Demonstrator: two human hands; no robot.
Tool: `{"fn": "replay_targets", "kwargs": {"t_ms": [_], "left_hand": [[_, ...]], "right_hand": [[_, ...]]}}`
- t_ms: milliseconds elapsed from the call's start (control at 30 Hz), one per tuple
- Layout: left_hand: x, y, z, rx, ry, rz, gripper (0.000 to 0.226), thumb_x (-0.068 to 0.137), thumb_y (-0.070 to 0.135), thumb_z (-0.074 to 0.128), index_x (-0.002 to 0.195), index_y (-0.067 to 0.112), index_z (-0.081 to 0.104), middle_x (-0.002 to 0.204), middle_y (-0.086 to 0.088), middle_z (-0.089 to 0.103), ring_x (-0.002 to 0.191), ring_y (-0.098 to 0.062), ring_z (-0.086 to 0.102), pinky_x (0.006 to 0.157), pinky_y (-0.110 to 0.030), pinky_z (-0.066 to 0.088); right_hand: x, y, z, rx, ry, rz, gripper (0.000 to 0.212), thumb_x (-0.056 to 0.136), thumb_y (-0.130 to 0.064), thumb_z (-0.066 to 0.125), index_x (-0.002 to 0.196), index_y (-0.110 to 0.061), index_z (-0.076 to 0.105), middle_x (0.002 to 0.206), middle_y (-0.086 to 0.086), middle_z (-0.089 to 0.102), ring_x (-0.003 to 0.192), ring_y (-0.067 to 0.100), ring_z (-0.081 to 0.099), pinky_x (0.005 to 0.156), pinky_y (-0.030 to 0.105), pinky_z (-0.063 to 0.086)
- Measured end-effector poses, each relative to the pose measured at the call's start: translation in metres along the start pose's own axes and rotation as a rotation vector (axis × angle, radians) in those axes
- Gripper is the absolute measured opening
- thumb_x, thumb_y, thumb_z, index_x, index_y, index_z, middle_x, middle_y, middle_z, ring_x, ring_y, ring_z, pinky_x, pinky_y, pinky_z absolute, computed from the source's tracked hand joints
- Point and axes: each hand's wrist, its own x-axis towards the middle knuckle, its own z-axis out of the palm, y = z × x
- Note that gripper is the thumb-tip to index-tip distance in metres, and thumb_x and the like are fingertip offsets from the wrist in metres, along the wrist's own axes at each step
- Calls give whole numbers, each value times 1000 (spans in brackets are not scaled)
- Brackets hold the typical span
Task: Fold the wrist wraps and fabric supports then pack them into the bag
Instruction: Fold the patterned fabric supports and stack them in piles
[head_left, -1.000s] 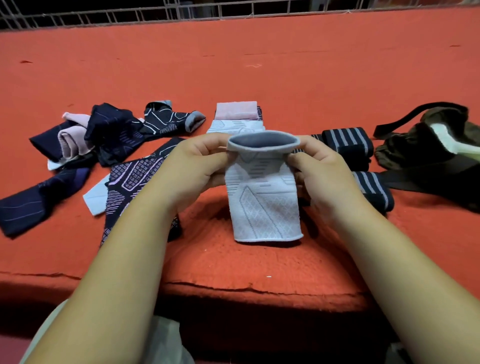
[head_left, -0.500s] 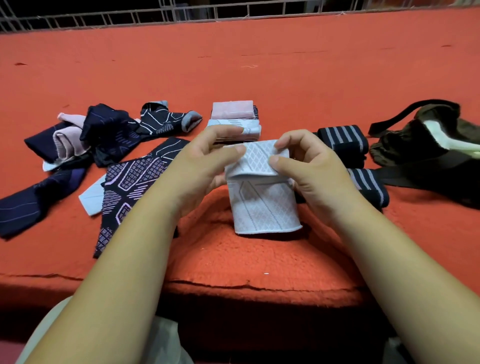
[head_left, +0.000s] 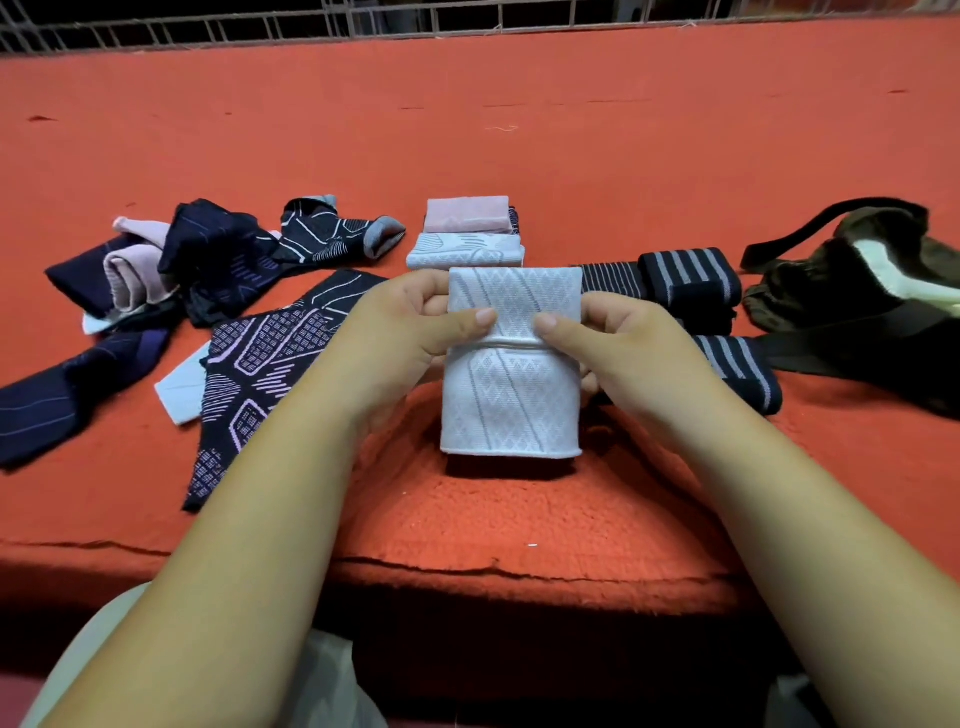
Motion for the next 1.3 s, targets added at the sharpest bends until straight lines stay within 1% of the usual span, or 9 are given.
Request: {"fn": "replay_targets", "kwargs": {"t_ms": [167,333,467,700,800,867,1000,1100,1300], "left_hand": [[-2,0,-5,50,-88,-120,26,99,9,71,126,10,73,118,-10,80,108,-29,78,77,-33,66],[0,0,-11,-49,-48,-90,28,99,3,69,126,8,73,118,-16,79,102,-29,78,77,-33,66],[4,-2,-15,-158,-60,-67,37,99,-10,58,131,4,69,119,-19,76,105,-29,76,87,-36,65],[6,3,-21,-387,-179,-348,44,105,12,34,132,-12,59,140,-26,60,125,-36,64,99,-47,62],[3,4,-20,-316,-213,-414,53,108,30,33,125,-8,66,123,-28,72,99,-36,76,83,-45,66],[-1,7,-17,-217,-243,-422,53,108,40,45,131,-3,66,121,-23,75,98,-33,78,79,-45,67],[-4,2,-17,-95,-222,-324,44,98,14,67,138,-1,63,135,-23,70,110,-29,73,79,-40,67],[-1,-1,-23,-93,-189,-238,44,95,7,69,138,2,64,136,-20,70,106,-28,72,70,-33,65],[4,-6,-35,93,5,-196,36,87,9,84,120,7,71,111,-13,81,97,-30,78,72,-37,65]], "right_hand": [[0,2,4,55,11,-15,17,99,-34,77,112,-24,80,106,2,82,101,25,79,94,55,63],[-4,-3,5,115,-68,-7,15,105,-25,69,118,-23,77,102,18,75,75,31,71,64,46,60],[-2,0,5,325,-135,37,28,106,-9,61,128,-21,74,106,13,80,100,38,78,94,56,60],[7,-1,1,630,-108,192,50,86,-5,41,116,-1,80,121,23,74,96,33,53,85,27,52],[-3,-14,4,577,-109,153,39,100,-8,44,118,6,76,99,18,80,75,14,73,66,23,59],[-7,-14,5,439,-69,113,31,104,2,48,123,4,72,63,-5,72,49,0,63,66,21,57],[-4,-11,12,268,-79,30,55,98,7,57,133,-32,73,95,-4,74,89,21,69,98,53,55],[-4,-10,19,244,-86,91,48,103,-4,62,141,-33,60,113,3,79,101,28,78,86,46,64],[-4,-2,36,168,16,101,23,105,-9,65,124,-3,56,99,18,78,70,29,75,60,41,61]]}}
